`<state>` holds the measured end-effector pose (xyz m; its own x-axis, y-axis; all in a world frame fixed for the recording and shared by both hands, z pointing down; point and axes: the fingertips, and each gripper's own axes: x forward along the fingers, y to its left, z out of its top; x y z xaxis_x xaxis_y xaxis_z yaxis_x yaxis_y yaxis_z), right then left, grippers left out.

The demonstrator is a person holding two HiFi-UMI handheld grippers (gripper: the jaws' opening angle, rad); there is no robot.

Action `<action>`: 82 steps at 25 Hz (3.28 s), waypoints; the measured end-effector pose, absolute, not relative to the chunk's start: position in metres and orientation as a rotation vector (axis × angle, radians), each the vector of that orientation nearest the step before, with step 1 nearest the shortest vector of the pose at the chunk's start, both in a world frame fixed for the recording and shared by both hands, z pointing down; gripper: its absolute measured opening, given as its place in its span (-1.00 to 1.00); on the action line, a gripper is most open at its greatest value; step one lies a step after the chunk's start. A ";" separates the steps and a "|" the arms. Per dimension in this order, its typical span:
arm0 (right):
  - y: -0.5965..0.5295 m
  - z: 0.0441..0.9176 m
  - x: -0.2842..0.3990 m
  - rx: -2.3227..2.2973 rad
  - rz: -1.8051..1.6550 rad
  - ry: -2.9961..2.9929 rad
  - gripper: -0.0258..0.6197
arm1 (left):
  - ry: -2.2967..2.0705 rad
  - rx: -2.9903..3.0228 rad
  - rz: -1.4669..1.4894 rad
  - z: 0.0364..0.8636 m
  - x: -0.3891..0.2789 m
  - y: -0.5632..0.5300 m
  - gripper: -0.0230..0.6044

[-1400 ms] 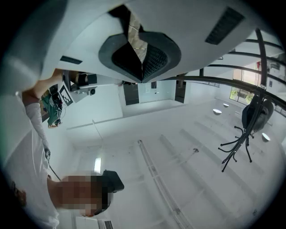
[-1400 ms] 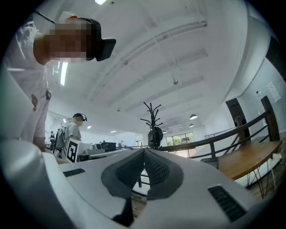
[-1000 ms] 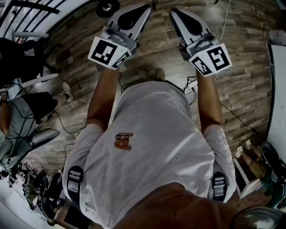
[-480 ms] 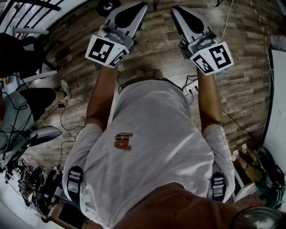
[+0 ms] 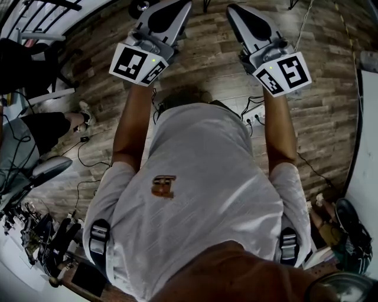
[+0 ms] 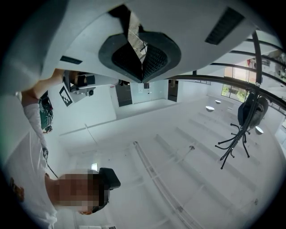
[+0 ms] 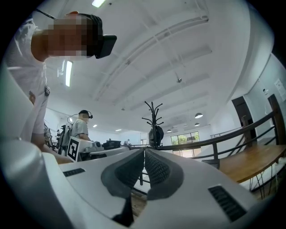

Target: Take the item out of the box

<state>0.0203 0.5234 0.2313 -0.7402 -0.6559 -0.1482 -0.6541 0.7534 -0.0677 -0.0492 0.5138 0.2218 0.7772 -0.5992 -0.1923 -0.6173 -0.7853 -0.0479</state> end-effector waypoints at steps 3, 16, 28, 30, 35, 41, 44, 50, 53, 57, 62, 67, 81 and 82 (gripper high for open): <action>0.522 0.235 0.029 -1.041 -0.015 2.794 -0.82 | 0.998 -2.857 0.256 0.226 -0.042 0.512 -0.86; 0.489 0.233 0.045 -1.039 -0.022 2.801 -0.82 | 1.008 -2.856 0.257 0.225 -0.029 0.481 -0.86; 0.387 0.234 0.040 -1.097 0.007 2.806 -0.82 | 0.950 -2.879 0.296 0.231 -0.035 0.369 -0.86; 0.363 0.237 0.037 -1.113 0.004 2.803 -0.82 | 0.939 -2.888 0.292 0.235 -0.038 0.345 -0.86; 0.302 0.243 0.022 -1.149 -0.020 2.804 -0.82 | 0.916 -2.909 0.287 0.240 -0.053 0.282 -0.86; 0.236 0.244 -0.005 -1.189 -0.043 2.813 -0.82 | 0.882 -2.928 0.290 0.239 -0.077 0.212 -0.86; 0.206 0.246 -0.014 -1.211 -0.051 2.818 -0.82 | 0.863 -2.935 0.280 0.241 -0.084 0.183 -0.86; 0.151 0.250 -0.036 -1.252 -0.058 2.825 -0.82 | 0.836 -2.938 0.265 0.247 -0.106 0.128 -0.86; 0.130 0.252 -0.041 -1.262 -0.059 2.829 -0.82 | 0.830 -2.945 0.246 0.252 -0.110 0.105 -0.86; 0.108 0.253 -0.048 -1.265 -0.061 2.834 -0.82 | 0.824 -2.953 0.236 0.255 -0.115 0.084 -0.86; 0.086 0.254 -0.041 -1.266 -0.048 2.846 -0.82 | 0.824 -2.958 0.227 0.258 -0.107 0.065 -0.86; 0.069 0.257 -0.037 -1.254 -0.054 2.854 -0.82 | 0.846 -2.954 0.208 0.260 -0.106 0.051 -0.86; -0.030 0.272 0.025 -1.188 -0.039 2.892 -0.82 | 0.938 -2.910 0.149 0.270 -0.050 -0.045 -0.86; -0.038 0.273 0.028 -1.182 -0.038 2.895 -0.82 | 0.946 -2.907 0.144 0.271 -0.047 -0.053 -0.86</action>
<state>0.0277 -0.0377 0.2727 -0.7139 -0.7002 -0.0041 -0.6998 0.7137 -0.0282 -0.0475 -0.0533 0.2712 0.8047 -0.5826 -0.1142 -0.5902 -0.8059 -0.0477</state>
